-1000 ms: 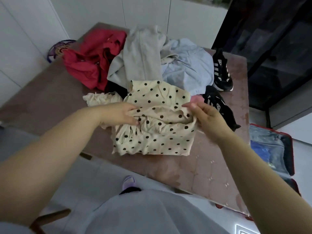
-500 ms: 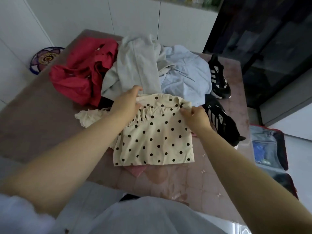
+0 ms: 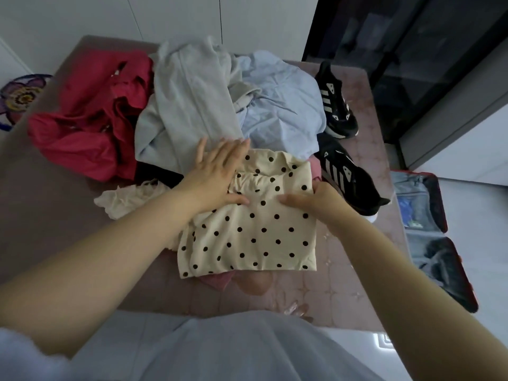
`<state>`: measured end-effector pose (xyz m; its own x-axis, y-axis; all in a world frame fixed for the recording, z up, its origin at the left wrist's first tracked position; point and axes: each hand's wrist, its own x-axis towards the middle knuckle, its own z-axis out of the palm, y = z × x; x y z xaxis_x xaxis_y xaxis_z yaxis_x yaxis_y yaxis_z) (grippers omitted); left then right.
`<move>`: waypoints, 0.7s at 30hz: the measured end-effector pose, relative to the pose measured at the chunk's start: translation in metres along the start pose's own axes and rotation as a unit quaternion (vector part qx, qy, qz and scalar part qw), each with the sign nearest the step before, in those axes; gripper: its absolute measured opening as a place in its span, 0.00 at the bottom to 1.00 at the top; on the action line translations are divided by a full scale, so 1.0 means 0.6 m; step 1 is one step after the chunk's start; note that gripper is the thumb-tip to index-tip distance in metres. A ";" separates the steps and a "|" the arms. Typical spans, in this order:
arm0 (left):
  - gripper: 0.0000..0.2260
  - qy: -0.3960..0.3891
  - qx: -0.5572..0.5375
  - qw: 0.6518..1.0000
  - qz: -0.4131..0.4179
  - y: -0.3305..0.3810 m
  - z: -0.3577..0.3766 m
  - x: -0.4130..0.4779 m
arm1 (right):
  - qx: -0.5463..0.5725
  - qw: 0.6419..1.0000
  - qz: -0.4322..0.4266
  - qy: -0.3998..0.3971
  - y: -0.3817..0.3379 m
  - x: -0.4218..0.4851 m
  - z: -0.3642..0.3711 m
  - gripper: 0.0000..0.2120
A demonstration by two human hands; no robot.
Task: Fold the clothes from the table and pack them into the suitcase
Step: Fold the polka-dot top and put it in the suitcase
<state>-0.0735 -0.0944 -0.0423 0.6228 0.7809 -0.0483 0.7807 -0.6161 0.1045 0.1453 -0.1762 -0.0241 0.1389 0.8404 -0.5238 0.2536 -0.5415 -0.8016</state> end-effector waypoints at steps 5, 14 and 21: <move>0.48 -0.151 -0.120 0.978 0.080 0.067 -0.034 0.019 | -0.009 0.999 -0.036 -0.035 0.031 -0.072 -0.073 0.15; 0.38 -0.196 -0.054 0.977 0.067 0.190 0.077 0.035 | -0.063 0.994 0.016 0.092 0.179 -0.074 -0.129 0.19; 0.37 -0.261 -0.085 0.961 0.026 0.205 0.087 0.052 | 0.115 0.986 0.118 0.022 0.207 -0.037 -0.139 0.23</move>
<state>0.0448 -0.1510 -0.0825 0.6366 0.5636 -0.5264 0.7556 -0.5924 0.2796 0.2536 -0.2601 -0.0878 0.2104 0.6872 -0.6954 -0.0147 -0.7090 -0.7051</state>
